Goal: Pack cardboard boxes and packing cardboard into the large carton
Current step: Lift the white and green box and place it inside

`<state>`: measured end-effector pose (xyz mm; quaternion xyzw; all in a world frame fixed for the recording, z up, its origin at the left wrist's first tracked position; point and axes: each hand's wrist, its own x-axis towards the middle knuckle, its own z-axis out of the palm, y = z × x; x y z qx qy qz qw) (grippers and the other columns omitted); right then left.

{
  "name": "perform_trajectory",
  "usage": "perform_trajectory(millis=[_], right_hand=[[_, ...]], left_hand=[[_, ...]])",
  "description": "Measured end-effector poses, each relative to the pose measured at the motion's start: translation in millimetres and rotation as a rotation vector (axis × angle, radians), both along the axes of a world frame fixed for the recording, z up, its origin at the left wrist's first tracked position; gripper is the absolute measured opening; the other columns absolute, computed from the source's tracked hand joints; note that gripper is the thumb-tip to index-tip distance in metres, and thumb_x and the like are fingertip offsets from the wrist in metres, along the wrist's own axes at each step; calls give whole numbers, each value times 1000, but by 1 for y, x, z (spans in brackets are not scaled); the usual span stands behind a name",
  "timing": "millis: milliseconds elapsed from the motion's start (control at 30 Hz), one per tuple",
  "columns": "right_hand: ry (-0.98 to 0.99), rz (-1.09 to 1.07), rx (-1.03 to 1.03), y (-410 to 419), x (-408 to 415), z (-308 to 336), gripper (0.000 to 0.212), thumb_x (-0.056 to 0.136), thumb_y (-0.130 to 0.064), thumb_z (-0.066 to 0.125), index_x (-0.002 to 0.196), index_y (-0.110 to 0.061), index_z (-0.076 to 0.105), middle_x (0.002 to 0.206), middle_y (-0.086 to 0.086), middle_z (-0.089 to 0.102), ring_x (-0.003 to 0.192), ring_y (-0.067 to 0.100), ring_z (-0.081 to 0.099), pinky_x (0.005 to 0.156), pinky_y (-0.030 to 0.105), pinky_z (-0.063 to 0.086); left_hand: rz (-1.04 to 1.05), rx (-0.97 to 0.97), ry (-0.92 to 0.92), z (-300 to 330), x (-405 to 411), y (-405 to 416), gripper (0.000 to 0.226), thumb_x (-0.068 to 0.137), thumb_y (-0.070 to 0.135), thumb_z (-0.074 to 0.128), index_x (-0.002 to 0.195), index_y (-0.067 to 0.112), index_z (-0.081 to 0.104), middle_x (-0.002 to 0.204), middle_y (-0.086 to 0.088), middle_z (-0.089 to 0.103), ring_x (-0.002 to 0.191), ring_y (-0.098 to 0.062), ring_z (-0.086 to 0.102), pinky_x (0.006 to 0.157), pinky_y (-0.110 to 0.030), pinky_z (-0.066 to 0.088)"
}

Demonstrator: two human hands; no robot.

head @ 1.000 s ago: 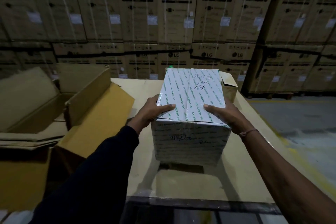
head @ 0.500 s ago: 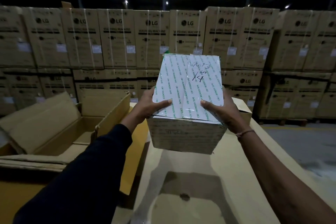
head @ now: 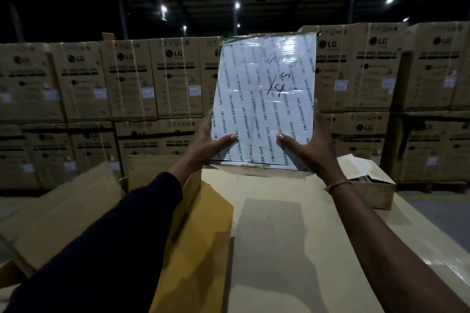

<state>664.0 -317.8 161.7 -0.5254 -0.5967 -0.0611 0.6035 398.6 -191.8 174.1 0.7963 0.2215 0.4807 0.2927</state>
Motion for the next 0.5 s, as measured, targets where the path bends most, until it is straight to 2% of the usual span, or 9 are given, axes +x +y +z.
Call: perform_trajectory(millis=[33,67,167,200,333,367,500], right_hand=[[-20,-10,17,9,-5,6,112,81,-48,87,167,-23,19,170,-1,28,156,16,27,126,50,28],[-39,-23,29,17,-11,11,112,82,-49,86,167,-22,18,171,-1,26,157,17,26,126,50,27],[-84,-54,52,39,-35,28,110,83,-52,85,166,-19,21,170,2,28,156,19,28,124,50,30],[-101,-62,59,46,-47,34,109,83,-52,85,166,-18,22,170,2,29,157,19,28,124,50,30],[-136,-82,75,66,-100,52,107,84,-49,84,165,-15,23,170,3,28,157,21,26,125,48,29],[-140,-85,79,71,-115,54,107,84,-48,85,165,-14,24,169,4,29,157,21,27,125,48,29],[-122,-115,108,92,-178,58,104,83,-45,86,163,-10,28,165,10,35,154,25,33,122,50,33]], left_hand=[[10,11,-10,6,-6,7,74,89,27,83,148,42,41,134,34,58,124,10,58,95,-13,53],[7,1,-32,11,-12,15,75,88,26,83,149,39,41,135,32,58,124,8,58,96,-16,54],[-4,14,-87,23,-35,37,88,88,25,84,159,26,32,153,2,51,139,-15,53,113,-44,49],[-5,22,-99,26,-45,45,90,87,24,84,160,25,31,154,0,51,139,-16,53,113,-45,49],[8,35,-145,38,-93,72,87,87,19,84,158,23,33,145,5,56,128,-3,60,100,-26,56],[6,52,-149,41,-108,78,87,87,19,84,158,23,34,145,4,56,127,-4,61,99,-27,57],[1,107,-152,52,-170,101,92,84,25,87,158,22,33,148,-7,50,134,-22,57,104,-48,55]])
